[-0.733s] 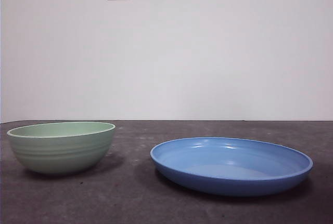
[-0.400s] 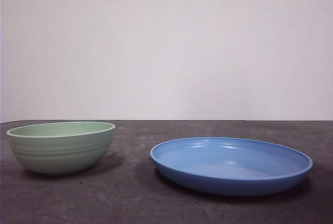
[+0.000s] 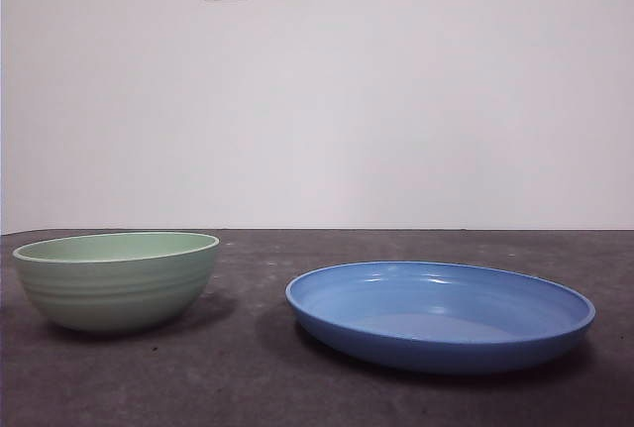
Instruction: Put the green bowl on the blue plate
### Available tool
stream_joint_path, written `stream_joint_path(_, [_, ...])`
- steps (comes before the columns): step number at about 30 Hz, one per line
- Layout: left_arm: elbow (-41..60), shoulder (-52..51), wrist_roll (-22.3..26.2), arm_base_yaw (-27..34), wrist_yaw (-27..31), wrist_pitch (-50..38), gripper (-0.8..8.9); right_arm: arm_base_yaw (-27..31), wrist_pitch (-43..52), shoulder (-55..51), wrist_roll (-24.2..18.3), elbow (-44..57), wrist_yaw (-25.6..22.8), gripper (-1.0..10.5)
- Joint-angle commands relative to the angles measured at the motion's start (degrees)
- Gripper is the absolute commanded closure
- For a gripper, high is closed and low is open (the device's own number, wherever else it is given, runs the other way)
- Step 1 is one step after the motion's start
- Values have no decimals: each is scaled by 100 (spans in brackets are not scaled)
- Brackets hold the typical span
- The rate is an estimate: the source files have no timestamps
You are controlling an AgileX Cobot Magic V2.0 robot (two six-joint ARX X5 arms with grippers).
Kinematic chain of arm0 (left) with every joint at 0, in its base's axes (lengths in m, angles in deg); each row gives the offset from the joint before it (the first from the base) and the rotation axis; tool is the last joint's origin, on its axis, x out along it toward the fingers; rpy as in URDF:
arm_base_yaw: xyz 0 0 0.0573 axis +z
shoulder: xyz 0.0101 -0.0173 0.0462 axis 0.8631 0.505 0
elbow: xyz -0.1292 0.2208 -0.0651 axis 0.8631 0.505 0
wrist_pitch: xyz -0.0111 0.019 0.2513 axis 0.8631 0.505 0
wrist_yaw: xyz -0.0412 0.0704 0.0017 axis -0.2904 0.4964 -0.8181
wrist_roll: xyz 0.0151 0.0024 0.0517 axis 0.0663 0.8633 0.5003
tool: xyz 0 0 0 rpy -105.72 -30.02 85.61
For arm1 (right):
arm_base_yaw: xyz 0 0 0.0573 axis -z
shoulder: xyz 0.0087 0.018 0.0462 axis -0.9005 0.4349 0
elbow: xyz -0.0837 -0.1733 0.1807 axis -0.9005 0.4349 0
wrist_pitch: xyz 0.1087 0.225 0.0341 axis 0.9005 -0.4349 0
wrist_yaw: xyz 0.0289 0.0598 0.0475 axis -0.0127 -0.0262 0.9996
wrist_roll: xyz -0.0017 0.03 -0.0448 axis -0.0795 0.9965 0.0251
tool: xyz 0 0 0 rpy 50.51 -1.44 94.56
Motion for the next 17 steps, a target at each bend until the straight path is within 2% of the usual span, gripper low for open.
stream_joint_path(1, [-573, 435, -68, -48, -225, -76, 798, -2, -354, 358, 140, -555, 297, 935])
stream_joint_path(9, [-2127, 1631, -66, -201, -791, 164, 798, -2, -1161, 1399, 116, -1950, 1073, 935])
stream_joint_path(17, [-3534, 2647, -63, -404, -1668, 1174, 798, -2, -1950, 2304, -210, -3204, 1869, 935])
